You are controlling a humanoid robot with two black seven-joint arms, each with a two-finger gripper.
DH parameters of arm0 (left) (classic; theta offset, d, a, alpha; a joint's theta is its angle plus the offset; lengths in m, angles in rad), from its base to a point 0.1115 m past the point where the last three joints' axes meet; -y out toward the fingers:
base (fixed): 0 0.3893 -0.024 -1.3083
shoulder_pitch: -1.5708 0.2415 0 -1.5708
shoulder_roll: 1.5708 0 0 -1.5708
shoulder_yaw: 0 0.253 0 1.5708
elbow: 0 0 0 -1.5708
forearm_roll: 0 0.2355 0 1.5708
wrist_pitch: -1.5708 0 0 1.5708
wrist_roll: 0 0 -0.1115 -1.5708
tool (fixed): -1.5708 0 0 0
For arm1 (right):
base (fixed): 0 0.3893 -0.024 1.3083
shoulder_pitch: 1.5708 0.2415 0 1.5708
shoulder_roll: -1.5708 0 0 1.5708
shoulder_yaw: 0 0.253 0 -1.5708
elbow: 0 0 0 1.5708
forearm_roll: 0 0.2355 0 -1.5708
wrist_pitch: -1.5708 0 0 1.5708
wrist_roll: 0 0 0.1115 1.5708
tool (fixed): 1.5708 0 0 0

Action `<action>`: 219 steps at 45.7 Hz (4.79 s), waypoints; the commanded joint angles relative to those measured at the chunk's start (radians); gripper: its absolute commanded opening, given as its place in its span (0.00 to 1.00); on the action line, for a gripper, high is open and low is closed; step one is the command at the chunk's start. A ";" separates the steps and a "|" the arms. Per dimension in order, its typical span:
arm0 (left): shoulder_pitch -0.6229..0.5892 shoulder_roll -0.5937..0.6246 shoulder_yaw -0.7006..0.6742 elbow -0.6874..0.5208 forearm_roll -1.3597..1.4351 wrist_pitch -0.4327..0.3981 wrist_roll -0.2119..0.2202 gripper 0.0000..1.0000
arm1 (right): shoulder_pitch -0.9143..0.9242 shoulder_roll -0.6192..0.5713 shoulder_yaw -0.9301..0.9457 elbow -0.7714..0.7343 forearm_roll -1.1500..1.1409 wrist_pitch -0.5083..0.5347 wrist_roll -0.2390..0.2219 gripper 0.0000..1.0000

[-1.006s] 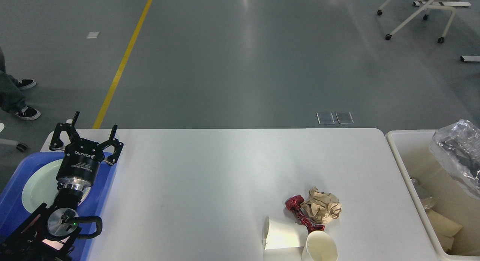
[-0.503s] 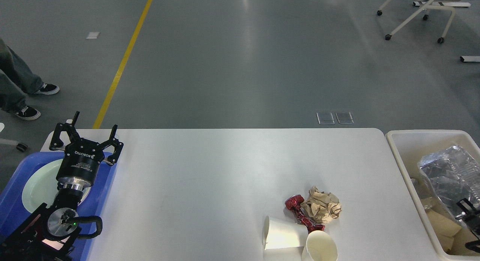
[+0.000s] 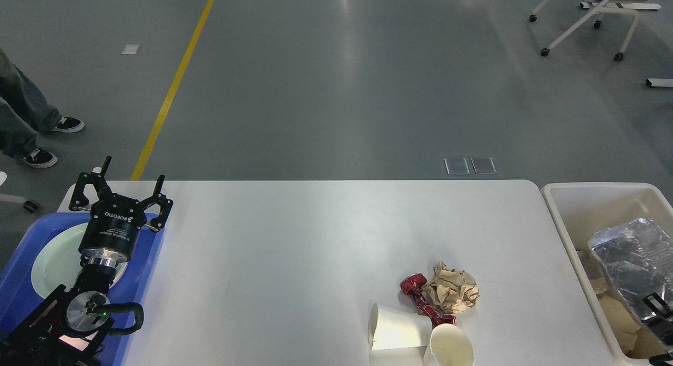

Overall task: Tidy desktop
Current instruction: 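Lower the foil tray into the bin and open the right gripper, then raise the right gripper out of the bin toward the brown paper, then lower the right gripper and grasp the crumpled brown paper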

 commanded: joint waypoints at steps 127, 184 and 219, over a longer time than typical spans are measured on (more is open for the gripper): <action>0.000 0.000 0.000 0.000 0.000 0.000 0.002 0.96 | 2.147 0.045 -0.905 1.516 -0.015 1.029 -0.010 0.99; 0.000 0.000 0.000 0.000 0.000 0.000 0.002 0.96 | 0.917 0.252 -0.504 0.864 -0.034 0.641 -0.008 0.99; 0.000 0.000 0.000 0.000 0.000 0.000 0.002 0.96 | 0.731 0.291 -0.516 0.811 -0.052 0.308 -0.008 0.52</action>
